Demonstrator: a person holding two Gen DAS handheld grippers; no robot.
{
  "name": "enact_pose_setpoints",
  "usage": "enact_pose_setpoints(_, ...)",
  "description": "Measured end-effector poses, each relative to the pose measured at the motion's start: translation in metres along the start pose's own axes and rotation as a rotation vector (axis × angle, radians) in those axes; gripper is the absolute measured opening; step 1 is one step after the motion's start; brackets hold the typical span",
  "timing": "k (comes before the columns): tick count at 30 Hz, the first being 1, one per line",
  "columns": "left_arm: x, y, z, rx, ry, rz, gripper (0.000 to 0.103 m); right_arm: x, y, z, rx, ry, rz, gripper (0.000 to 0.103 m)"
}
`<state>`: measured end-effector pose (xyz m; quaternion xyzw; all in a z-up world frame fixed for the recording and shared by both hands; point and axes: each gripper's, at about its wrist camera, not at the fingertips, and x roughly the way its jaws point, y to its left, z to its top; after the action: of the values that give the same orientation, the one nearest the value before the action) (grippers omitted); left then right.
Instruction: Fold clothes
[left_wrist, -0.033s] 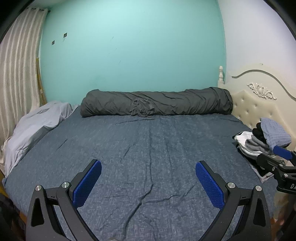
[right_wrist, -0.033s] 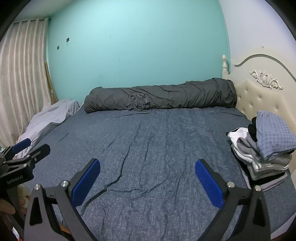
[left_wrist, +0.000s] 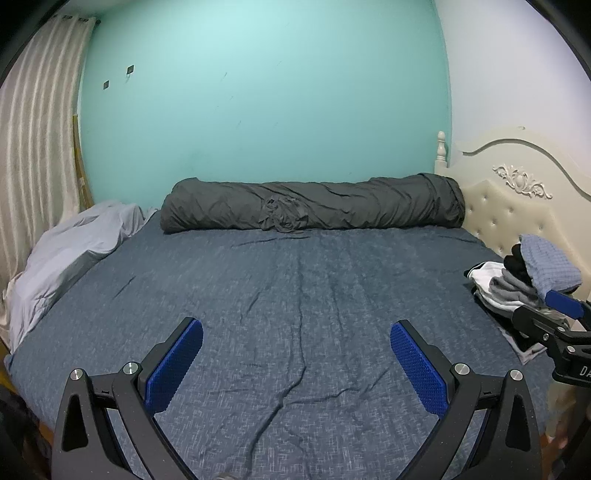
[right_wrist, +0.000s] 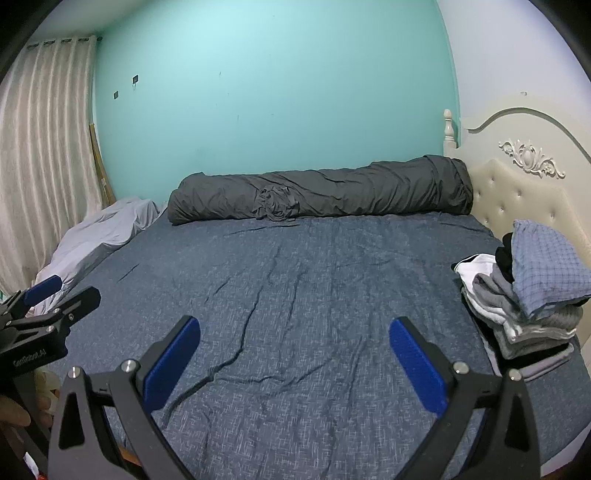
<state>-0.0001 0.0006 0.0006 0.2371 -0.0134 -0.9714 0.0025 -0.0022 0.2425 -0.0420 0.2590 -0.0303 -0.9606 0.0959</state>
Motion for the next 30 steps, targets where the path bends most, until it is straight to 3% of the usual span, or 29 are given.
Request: enact_pose_setpoints(30,0.001,-0.009,0.001,-0.009,-0.001,-0.008,0.103,0.002,-0.002,-0.001,0.014,0.011,0.003,0.103)
